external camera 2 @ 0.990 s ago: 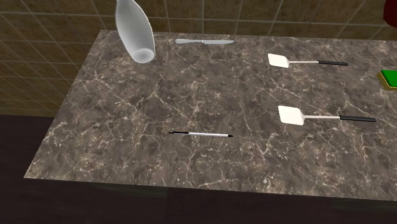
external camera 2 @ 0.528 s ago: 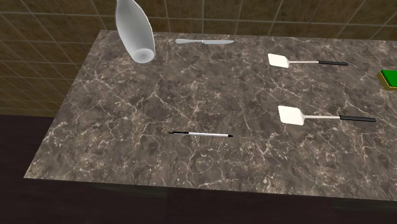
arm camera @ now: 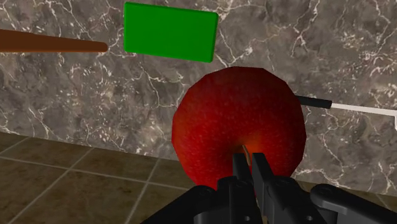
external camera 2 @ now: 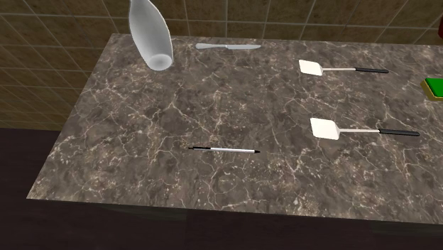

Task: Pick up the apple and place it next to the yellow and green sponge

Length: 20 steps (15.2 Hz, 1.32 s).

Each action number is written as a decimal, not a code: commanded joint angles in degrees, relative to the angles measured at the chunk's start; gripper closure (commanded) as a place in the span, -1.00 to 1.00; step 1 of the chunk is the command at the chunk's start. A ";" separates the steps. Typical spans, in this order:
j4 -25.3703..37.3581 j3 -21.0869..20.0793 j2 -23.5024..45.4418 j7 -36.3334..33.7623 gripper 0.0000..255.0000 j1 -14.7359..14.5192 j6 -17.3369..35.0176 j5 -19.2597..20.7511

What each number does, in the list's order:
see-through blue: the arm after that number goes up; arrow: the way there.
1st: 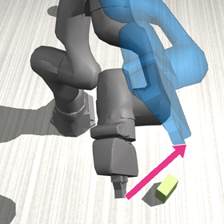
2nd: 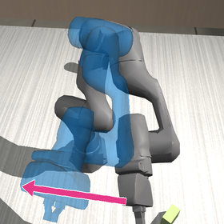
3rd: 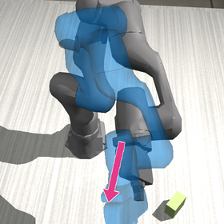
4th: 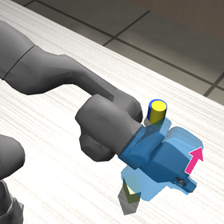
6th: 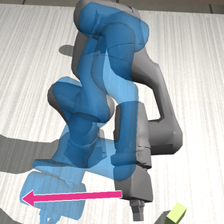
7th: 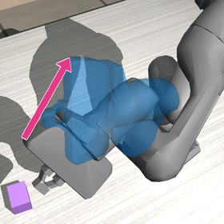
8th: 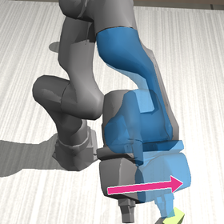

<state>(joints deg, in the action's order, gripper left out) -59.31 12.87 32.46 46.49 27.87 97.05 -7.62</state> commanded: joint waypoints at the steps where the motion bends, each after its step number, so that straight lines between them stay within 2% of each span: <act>1: -2.72 0.02 -0.76 0.05 1.00 -0.33 2.00 0.12; 10: -11.49 -0.01 -1.88 0.38 1.00 -1.09 9.62 0.19; 20: -18.33 -0.20 -1.31 0.79 1.00 -1.46 16.99 -0.12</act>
<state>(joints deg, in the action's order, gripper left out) -76.76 12.66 31.28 47.20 26.43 113.24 -7.72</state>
